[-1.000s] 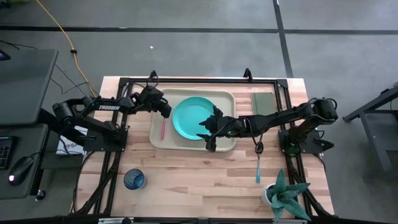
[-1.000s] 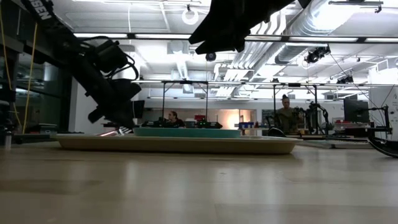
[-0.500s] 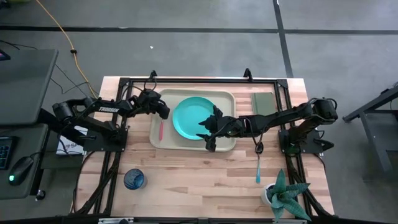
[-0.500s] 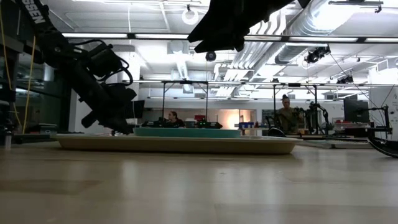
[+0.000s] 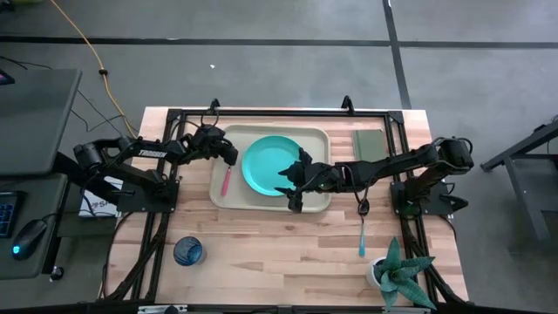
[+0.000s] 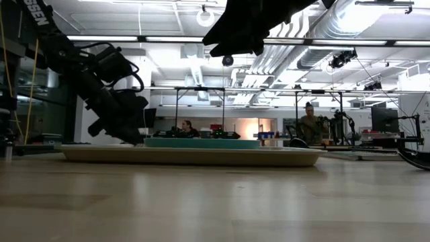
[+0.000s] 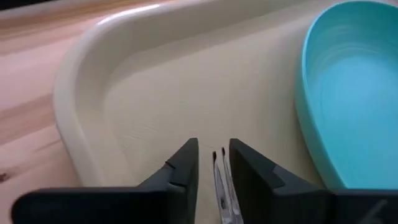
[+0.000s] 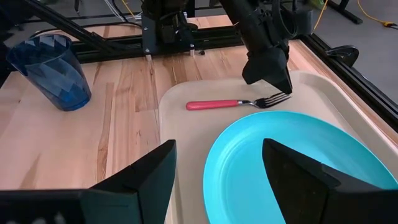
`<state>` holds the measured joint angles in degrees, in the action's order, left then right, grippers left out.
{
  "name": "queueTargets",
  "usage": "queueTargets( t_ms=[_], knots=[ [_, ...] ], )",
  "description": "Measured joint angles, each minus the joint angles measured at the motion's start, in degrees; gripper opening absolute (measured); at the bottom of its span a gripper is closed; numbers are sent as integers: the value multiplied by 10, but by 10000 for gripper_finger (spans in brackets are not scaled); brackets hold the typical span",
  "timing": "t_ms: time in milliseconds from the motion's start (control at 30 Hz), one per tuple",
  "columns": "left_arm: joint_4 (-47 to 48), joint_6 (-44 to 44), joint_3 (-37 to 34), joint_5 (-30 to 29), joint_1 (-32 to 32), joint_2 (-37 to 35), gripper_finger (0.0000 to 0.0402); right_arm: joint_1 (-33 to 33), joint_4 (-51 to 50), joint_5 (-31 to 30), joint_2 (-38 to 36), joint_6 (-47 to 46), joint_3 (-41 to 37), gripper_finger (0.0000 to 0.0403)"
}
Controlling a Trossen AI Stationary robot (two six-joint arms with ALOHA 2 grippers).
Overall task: Pick and place plate/cup/fork/spoon on tray
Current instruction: Put the pink fork to the left of the blue plate on the light brown tray
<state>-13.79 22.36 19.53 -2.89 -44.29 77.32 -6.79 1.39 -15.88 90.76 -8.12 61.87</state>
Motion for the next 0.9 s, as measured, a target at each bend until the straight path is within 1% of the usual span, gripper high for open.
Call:
queueTargets(
  t_ms=[167,400,567,900],
  knots=[
    [-15,-4,0,1,-9,0,103,0,0,0,0,0,0,231],
    [-32,-4,0,42,-26,-1,130,0,0,0,0,0,0,231],
    [-32,-7,0,46,-26,-1,140,0,0,0,0,2,0,231],
    [-32,-15,0,46,-26,-1,141,0,0,0,0,2,0,231]
  ],
)
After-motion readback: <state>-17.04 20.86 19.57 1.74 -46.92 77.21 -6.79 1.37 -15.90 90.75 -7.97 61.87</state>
